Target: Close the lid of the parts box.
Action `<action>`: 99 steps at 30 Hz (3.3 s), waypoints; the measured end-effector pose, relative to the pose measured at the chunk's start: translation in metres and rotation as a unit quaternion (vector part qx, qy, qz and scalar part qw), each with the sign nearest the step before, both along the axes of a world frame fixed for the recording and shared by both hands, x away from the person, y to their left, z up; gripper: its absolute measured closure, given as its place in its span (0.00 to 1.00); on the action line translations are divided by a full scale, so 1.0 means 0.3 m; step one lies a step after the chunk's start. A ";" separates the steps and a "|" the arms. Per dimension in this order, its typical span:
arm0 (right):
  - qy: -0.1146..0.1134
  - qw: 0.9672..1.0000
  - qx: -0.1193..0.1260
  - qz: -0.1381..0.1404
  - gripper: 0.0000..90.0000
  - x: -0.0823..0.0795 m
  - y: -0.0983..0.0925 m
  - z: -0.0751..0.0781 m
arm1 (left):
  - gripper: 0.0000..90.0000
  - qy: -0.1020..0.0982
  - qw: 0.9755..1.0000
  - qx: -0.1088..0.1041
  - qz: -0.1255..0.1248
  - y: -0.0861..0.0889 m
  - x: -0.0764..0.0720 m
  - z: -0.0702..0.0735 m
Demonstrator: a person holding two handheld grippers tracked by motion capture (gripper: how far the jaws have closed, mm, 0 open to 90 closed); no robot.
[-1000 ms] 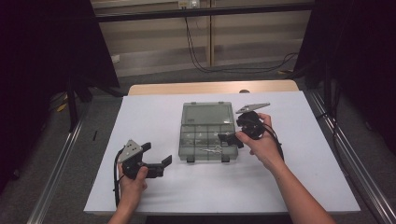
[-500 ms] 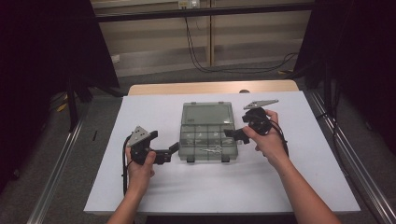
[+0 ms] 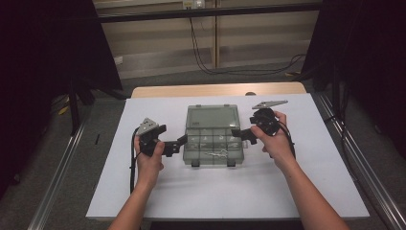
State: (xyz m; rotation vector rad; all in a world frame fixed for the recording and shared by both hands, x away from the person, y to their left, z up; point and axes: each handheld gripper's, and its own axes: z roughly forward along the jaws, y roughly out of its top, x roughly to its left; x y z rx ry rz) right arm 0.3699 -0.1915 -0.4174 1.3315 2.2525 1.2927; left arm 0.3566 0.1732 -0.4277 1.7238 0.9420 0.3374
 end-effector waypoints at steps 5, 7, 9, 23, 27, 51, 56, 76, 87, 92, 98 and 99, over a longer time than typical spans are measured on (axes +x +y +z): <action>0.004 1.000 0.007 -0.010 0.01 0.019 -0.006 -0.014 | 0.00 0.015 1.000 -0.004 0.001 -0.019 0.044 -0.017; 0.007 1.000 0.007 -0.010 0.01 0.025 -0.003 -0.022 | 0.00 0.021 1.000 -0.007 -0.003 -0.026 0.062 -0.024; 0.011 1.000 0.007 -0.013 0.01 0.031 0.002 -0.030 | 0.00 0.027 1.000 -0.008 -0.005 -0.031 0.079 -0.029; 0.020 0.998 0.033 -0.048 0.04 0.085 -0.001 -0.062 | 0.00 0.068 0.997 -0.022 -0.005 -0.060 0.196 -0.058; 0.029 0.997 0.048 -0.057 0.05 0.110 -0.006 -0.079 | 0.02 0.085 0.996 -0.023 -0.006 -0.067 0.228 -0.067; 0.111 0.982 0.120 -0.098 0.51 0.219 -0.046 -0.172 | 0.35 0.183 0.982 -0.013 0.043 -0.106 0.388 -0.163; 0.122 0.981 0.109 -0.103 0.54 0.230 -0.034 -0.199 | 0.42 0.195 0.980 -0.023 0.036 -0.108 0.391 -0.175; 0.154 0.976 0.114 -0.102 0.62 0.272 -0.026 -0.238 | 0.58 0.226 0.973 -0.040 0.029 -0.117 0.407 -0.212; 0.076 0.985 0.119 -0.103 0.93 0.224 -0.063 -0.175 | 0.81 0.162 0.985 -0.055 0.025 -0.091 0.379 -0.141; 0.038 0.990 0.100 -0.087 0.94 0.200 -0.063 -0.171 | 0.83 0.155 0.987 -0.047 0.009 -0.076 0.379 -0.132; 0.018 0.993 0.089 -0.075 0.94 0.192 -0.063 -0.170 | 0.91 0.143 0.988 -0.061 0.026 -0.069 0.389 -0.120; 0.016 0.993 0.088 -0.074 0.94 0.192 -0.063 -0.170 | 0.90 0.137 0.989 -0.059 0.027 -0.069 0.393 -0.116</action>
